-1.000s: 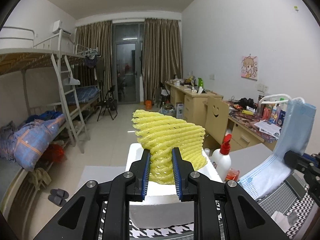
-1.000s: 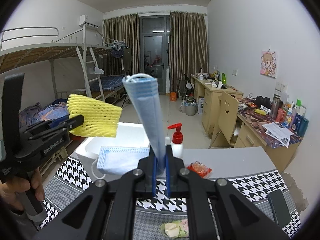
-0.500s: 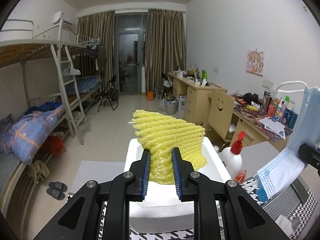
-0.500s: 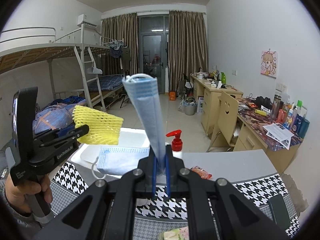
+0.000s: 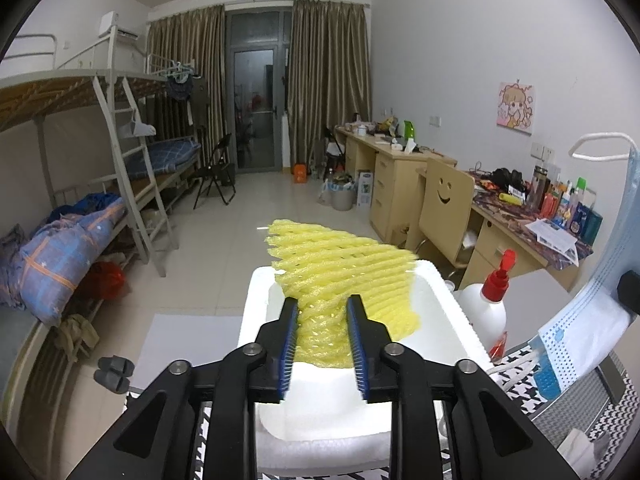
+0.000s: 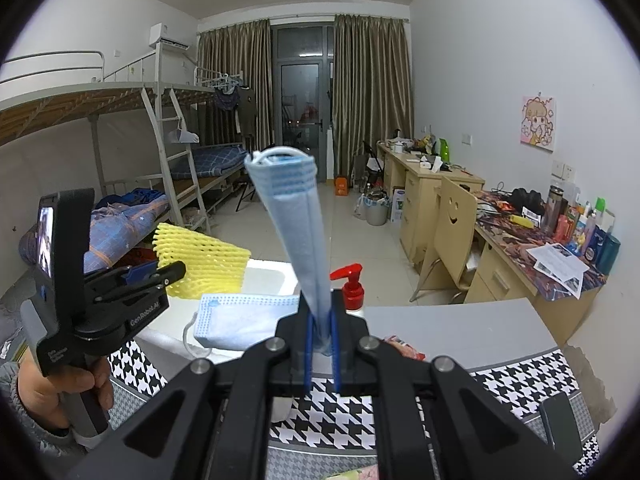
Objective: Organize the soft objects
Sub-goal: 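Open left tool to drop yellow net into white foam box, then lower blue mask into white foam box and open right tool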
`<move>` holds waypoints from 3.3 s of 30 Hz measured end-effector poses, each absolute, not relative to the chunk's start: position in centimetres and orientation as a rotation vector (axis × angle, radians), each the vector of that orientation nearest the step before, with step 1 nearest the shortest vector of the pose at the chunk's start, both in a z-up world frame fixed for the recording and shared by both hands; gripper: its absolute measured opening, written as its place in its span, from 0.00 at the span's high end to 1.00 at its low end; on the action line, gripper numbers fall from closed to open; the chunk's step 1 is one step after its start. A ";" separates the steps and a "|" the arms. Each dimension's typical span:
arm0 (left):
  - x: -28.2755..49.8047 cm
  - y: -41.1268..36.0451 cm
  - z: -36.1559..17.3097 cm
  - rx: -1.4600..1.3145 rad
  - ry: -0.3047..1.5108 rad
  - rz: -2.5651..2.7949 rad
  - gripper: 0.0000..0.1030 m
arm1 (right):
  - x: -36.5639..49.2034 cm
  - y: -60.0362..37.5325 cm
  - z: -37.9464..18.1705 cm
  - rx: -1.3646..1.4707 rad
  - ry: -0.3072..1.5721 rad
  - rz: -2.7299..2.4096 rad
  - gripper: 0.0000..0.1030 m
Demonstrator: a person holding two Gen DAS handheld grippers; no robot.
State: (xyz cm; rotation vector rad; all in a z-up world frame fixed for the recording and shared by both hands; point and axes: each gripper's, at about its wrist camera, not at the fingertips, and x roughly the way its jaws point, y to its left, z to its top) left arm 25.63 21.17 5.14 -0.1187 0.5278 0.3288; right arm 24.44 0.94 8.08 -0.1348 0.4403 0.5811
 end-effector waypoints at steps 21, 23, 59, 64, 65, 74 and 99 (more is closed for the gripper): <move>22.2 22.2 5.5 -0.065 0.427 0.446 0.01 | 26.6 3.0 7.1 -0.157 0.477 0.562 0.90; 21.8 22.6 5.3 -0.097 0.429 0.451 0.01 | 26.7 3.5 6.9 -0.165 0.485 0.564 0.90; 18.7 25.7 3.7 -0.064 0.430 0.580 0.01 | 28.8 10.0 4.0 -0.215 0.617 0.633 0.90; 18.1 26.0 3.9 -0.068 0.428 0.584 0.01 | 29.0 10.9 3.4 -0.226 0.639 0.644 0.90; 18.1 26.0 3.9 -0.068 0.427 0.583 0.01 | 29.0 11.0 3.2 -0.227 0.643 0.643 0.90; 17.6 26.4 3.9 -0.076 0.434 0.577 0.01 | 29.4 11.7 2.4 -0.247 0.701 0.665 0.69; 17.5 25.5 3.4 -0.074 0.430 0.556 0.01 | 27.1 9.9 3.8 -0.225 0.655 0.697 0.28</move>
